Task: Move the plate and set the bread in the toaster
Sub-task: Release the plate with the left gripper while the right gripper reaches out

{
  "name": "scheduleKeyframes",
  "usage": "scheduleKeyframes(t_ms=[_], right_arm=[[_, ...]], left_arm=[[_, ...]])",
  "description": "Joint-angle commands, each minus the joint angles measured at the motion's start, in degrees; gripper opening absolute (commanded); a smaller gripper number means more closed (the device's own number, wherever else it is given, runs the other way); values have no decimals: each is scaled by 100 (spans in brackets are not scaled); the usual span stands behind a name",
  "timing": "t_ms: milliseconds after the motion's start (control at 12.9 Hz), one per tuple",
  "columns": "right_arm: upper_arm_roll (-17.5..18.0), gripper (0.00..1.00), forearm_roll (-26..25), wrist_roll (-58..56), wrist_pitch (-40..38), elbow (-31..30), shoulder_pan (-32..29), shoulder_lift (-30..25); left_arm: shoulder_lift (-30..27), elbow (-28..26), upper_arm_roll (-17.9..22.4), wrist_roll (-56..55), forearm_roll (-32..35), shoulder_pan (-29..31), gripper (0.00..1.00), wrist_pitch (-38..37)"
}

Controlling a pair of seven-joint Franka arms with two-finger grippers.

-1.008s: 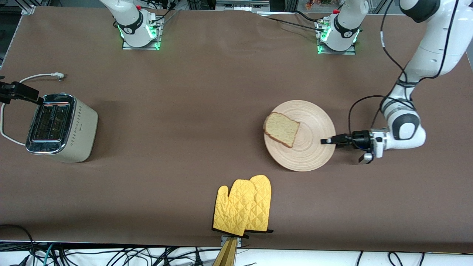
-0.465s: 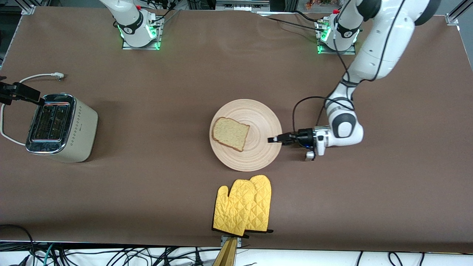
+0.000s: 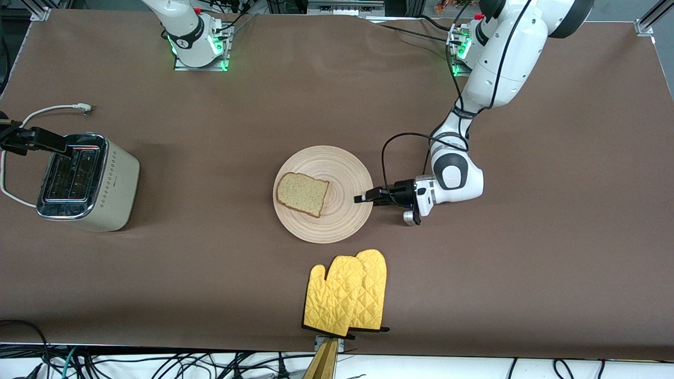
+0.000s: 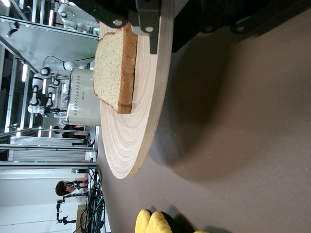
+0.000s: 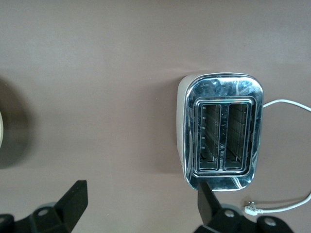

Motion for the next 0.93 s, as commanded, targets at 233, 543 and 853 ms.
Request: scheduleKeyframes(t_ms=[233,543,853], right_arm=[[41,100,312,472,59,-90,166,162],[41,100,718,657,181,-108,227,460],[41,100,867,1341,874,-432,692,593]], left_arm=[[89,160,169,-17,-205,-249,0,170],[89,186,169,-52,-213,-364,0,338],[63,178,213,-52,-213,-355,22,338]])
